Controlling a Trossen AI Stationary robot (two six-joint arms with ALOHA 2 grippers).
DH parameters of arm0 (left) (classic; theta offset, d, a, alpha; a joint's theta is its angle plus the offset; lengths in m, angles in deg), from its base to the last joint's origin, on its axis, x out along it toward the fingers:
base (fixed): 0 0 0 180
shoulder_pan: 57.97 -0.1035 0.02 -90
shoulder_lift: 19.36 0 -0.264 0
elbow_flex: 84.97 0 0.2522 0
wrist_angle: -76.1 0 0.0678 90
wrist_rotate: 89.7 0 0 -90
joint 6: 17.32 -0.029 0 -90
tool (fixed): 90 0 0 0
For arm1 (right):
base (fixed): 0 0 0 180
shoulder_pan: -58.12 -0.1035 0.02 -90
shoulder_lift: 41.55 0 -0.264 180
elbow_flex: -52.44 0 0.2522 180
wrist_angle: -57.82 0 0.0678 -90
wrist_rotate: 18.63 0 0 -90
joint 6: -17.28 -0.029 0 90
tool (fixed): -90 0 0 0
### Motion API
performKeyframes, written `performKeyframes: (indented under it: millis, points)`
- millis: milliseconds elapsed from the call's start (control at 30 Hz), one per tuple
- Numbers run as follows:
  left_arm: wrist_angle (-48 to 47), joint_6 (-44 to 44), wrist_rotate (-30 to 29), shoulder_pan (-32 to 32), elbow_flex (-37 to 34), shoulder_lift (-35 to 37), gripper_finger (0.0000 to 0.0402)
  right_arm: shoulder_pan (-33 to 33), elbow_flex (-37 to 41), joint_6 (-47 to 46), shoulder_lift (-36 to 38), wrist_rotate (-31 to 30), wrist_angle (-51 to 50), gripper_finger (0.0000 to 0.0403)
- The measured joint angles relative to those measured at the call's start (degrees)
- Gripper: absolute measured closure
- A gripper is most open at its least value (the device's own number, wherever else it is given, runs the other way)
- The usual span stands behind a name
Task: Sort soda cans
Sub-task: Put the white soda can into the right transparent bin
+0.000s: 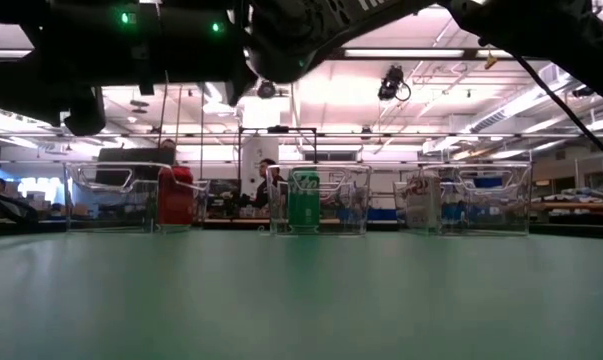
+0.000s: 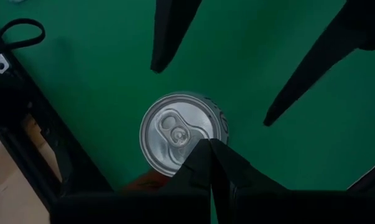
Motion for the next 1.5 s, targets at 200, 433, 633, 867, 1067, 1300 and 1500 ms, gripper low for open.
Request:
performKeyframes:
  millis: [200, 433, 633, 867, 1067, 1300, 1500]
  points:
    - [0.0, 0.0, 0.1, 0.0, 0.0, 0.0, 0.0401, -0.4, -6.7, 4.4, 0.1, 1.8, -9.6, 0.0027]
    - [0.0, -0.1, 0.1, 0.0, 0.0, 0.0, 0.0401, 0.0, -6.6, 2.3, -2.2, 1.2, -7.1, 0.0023]
    - [0.1, -0.1, 0.5, 0.0, -0.7, 0.0, 0.0401, -0.2, -11.1, 0.7, -7.4, 0.9, -6.1, 0.0017]
    - [0.5, 0.1, 2.7, 0.0, -3.6, -0.1, 0.0401, 0.0, -11.6, -1.7, -9.2, 0.7, -1.5, 0.0015]
    - [0.4, -0.1, 2.0, 0.0, -3.8, -0.1, 0.0401, 0.0, -11.6, -0.2, -9.4, -0.3, -1.0, 0.0016]
    - [0.8, -0.1, 1.6, 0.0, -3.8, -0.1, 0.0401, 0.0, -11.7, 0.9, -10.1, -0.6, 1.0, 0.0028]
    - [1.0, -0.1, 0.9, 0.0, -4.2, -0.1, 0.0401, 0.1, -11.6, -1.6, -11.5, 0.5, 1.6, 0.0029]
